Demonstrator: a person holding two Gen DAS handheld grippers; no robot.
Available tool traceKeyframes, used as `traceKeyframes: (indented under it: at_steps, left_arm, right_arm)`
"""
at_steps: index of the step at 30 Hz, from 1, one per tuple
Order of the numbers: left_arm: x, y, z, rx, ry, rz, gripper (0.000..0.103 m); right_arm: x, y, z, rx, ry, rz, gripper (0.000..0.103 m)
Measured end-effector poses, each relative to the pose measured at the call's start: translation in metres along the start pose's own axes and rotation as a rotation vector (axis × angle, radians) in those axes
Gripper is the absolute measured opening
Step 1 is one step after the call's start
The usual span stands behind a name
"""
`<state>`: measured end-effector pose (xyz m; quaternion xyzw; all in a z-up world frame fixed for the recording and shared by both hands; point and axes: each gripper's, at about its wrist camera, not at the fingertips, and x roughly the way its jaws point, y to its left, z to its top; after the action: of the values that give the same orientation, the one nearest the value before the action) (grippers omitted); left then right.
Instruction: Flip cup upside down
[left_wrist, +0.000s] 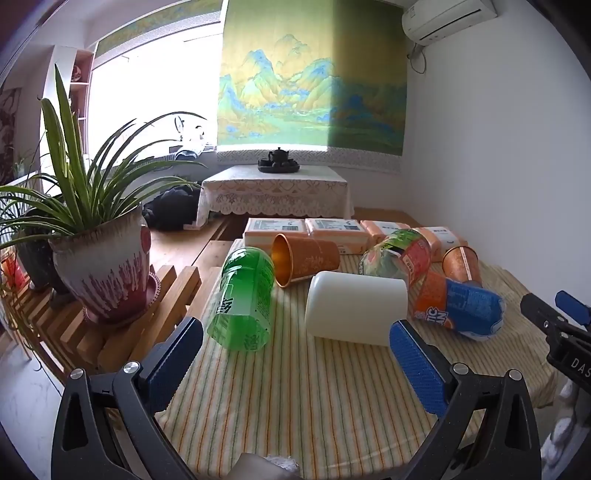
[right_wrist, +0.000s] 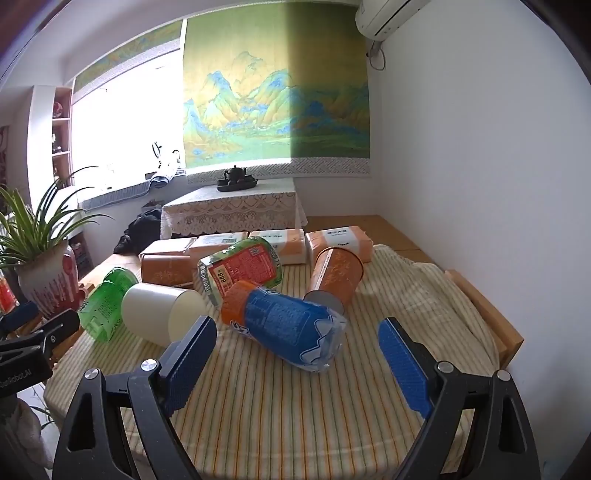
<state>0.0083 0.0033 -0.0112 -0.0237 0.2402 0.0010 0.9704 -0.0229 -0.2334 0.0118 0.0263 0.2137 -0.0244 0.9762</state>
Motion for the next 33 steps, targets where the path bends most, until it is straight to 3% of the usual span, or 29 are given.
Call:
traceKeyframes:
  at_steps: [33]
  left_arm:
    - [0.010, 0.002, -0.001, 0.005, 0.021, -0.015, 0.103]
  right_arm:
    - [0.012, -0.005, 0.006, 0.001, 0.024, 0.001, 0.087]
